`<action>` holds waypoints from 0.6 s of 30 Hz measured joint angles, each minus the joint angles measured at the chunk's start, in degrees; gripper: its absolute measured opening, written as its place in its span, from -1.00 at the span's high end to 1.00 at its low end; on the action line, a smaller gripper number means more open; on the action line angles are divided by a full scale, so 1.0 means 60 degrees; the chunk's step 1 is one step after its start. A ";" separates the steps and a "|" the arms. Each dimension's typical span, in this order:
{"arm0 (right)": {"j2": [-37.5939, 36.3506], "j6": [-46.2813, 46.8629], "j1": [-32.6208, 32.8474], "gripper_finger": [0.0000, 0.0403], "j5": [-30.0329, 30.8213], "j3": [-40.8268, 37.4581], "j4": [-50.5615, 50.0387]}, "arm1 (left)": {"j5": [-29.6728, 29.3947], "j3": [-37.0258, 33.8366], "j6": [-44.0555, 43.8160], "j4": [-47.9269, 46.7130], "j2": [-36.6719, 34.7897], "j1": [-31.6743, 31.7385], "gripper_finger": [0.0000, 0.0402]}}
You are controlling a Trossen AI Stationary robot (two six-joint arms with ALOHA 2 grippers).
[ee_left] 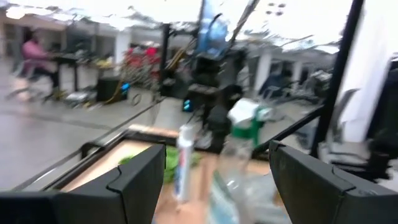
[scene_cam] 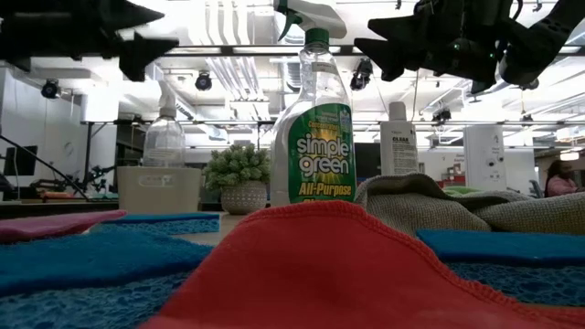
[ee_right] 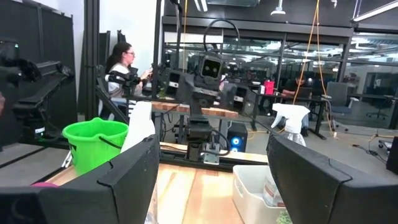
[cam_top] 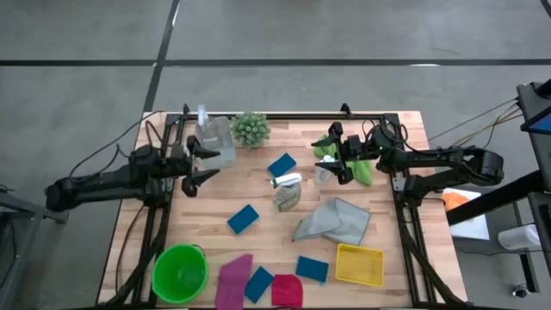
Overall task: Pick & Place Kitchen Items
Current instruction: Put the green spray bottle into the gray bin
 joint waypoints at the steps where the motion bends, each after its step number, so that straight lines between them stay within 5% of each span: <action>1: 0.0000 0.0000 0.0000 -0.44 0.0000 0.0000 -0.0003 | -0.0077 0.0000 0.0000 0.0200 0.0072 -0.0225 -0.42; 6: 0.0000 -0.0002 0.0000 -0.44 0.0044 0.0000 0.0000 | -0.1123 0.0004 0.0036 0.1191 0.1008 -0.1602 -0.42; 13: 0.0000 -0.0068 0.0003 -0.44 0.0216 0.0000 0.0000 | -0.3636 0.0037 0.0407 0.3877 0.3889 -0.3214 -0.42; 18: 0.0000 -0.0091 0.0004 -0.44 0.0219 -0.0002 0.0000 | -0.3802 0.0437 0.0537 0.5524 0.5930 -0.3310 -0.42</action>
